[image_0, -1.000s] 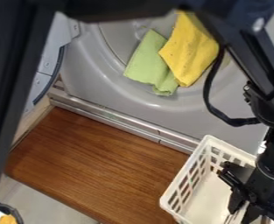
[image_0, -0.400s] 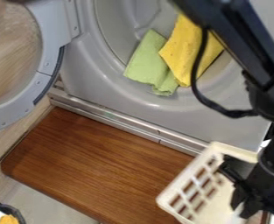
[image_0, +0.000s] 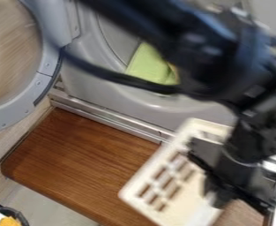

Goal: Moved the basket to the left side of the table

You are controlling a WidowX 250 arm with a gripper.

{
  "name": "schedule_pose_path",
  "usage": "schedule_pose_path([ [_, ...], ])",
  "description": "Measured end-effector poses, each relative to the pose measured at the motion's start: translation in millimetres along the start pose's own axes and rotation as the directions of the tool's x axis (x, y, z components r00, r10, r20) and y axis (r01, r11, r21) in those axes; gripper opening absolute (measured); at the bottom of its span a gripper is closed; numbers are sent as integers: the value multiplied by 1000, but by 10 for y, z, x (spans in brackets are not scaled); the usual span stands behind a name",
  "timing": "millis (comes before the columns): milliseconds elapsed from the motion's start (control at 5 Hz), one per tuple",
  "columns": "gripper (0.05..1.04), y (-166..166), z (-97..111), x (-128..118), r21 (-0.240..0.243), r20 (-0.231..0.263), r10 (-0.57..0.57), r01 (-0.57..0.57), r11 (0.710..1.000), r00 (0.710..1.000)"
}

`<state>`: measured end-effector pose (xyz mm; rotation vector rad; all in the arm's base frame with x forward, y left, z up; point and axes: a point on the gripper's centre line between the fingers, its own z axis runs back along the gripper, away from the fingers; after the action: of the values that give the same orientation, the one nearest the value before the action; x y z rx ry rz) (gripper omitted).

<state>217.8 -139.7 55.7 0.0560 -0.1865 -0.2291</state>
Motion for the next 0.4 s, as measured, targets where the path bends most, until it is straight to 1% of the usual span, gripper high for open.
schedule_pose_path([
  [200, 91, 480, 77, -200, 8, 4, 113, -113, 994, 994],
  [400, 90, 951, -44, -258, 36, 0, 157, -157, 987, 988],
])
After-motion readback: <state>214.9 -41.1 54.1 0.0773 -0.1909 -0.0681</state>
